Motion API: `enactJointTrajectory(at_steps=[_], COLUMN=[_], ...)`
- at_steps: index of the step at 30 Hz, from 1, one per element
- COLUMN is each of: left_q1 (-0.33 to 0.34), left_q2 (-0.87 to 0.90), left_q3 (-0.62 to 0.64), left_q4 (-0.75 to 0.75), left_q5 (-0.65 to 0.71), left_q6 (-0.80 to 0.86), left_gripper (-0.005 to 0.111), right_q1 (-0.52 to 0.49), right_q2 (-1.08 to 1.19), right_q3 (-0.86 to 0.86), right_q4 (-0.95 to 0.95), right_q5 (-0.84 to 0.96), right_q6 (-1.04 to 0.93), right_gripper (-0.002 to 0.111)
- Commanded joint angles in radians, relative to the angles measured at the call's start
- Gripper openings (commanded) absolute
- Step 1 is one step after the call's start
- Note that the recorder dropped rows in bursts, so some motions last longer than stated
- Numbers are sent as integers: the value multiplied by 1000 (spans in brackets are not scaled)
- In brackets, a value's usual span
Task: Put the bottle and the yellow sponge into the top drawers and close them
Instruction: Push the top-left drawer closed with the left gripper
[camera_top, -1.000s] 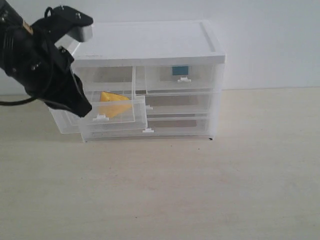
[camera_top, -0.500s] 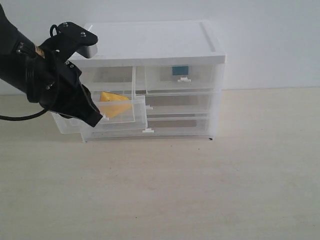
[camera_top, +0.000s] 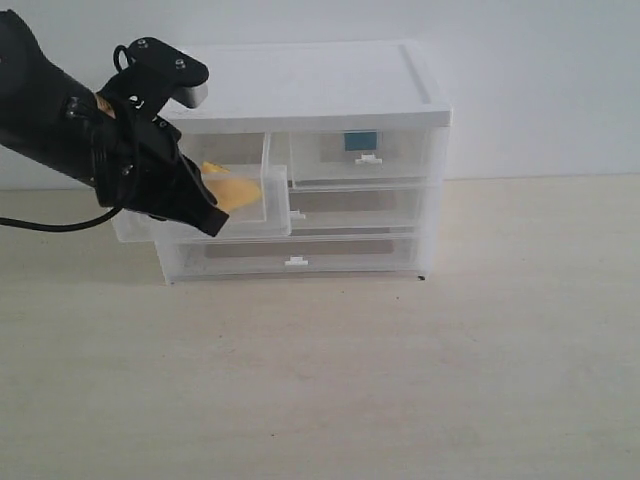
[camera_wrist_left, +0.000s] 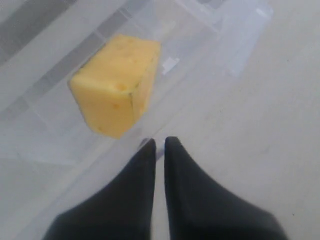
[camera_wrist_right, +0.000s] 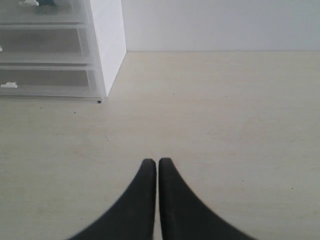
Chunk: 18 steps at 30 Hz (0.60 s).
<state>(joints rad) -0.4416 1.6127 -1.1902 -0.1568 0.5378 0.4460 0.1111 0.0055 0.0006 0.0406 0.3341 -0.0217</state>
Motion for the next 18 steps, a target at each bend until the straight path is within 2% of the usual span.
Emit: enactJointTrajectory(at_steps=[1, 14, 18], left_q1=[2, 2, 2], left_q2=[0, 7, 16], left_q3=[-1, -1, -1], left_q4=[5, 41, 41], left_q5=[-96, -247, -251], left_q6=[-13, -13, -13], left_gripper=[4, 4, 4], right_q1=[-1, -1, -1], right_q2=[-5, -5, -5], right_q3=[-1, -1, -1], right_q4=[-2, -2, -2], right_q5=[-3, -3, -3], right_q6=[-2, -2, -2], right_gripper=[0, 0, 0])
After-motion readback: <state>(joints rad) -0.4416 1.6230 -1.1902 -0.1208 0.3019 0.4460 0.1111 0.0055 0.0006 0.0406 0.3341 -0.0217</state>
